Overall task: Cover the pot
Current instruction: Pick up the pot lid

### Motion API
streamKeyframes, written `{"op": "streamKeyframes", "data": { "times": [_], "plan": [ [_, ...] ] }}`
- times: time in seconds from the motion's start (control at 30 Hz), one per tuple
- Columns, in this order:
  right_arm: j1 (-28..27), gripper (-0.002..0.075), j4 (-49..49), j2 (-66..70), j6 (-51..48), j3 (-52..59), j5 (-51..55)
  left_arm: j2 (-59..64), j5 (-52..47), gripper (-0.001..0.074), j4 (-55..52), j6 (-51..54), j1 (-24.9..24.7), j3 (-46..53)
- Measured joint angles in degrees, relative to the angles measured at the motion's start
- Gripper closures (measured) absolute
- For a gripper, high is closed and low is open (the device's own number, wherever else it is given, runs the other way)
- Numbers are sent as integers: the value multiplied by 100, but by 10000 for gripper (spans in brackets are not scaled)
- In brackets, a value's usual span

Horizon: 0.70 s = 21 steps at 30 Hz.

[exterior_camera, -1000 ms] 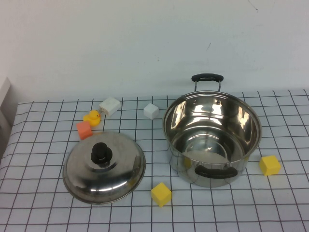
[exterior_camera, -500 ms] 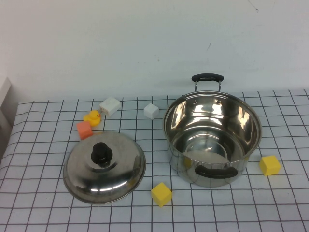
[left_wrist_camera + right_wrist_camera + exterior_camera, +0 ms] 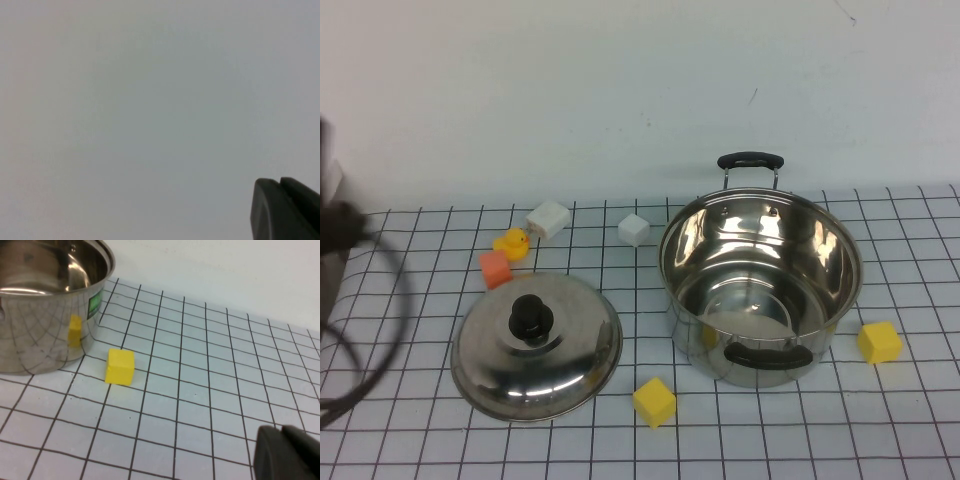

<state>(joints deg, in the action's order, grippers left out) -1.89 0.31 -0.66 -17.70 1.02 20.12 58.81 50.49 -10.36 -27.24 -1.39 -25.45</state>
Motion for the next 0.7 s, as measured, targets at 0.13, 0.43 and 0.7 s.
{"op": "streamKeyframes", "data": {
  "times": [0.13, 0.43, 0.7],
  "plan": [
    [0, 717, 0, 0, 0, 0, 0, 1586, 625, 700, -532, 56, 0, -232],
    [0, 717, 0, 0, 0, 0, 0, 4299, 1366, 265, -935, 913, -207, -849],
    [0, 717, 0, 0, 0, 0, 0, 5614, 1368, 190, -465, 1686, -779, -1603]
  ]
}}
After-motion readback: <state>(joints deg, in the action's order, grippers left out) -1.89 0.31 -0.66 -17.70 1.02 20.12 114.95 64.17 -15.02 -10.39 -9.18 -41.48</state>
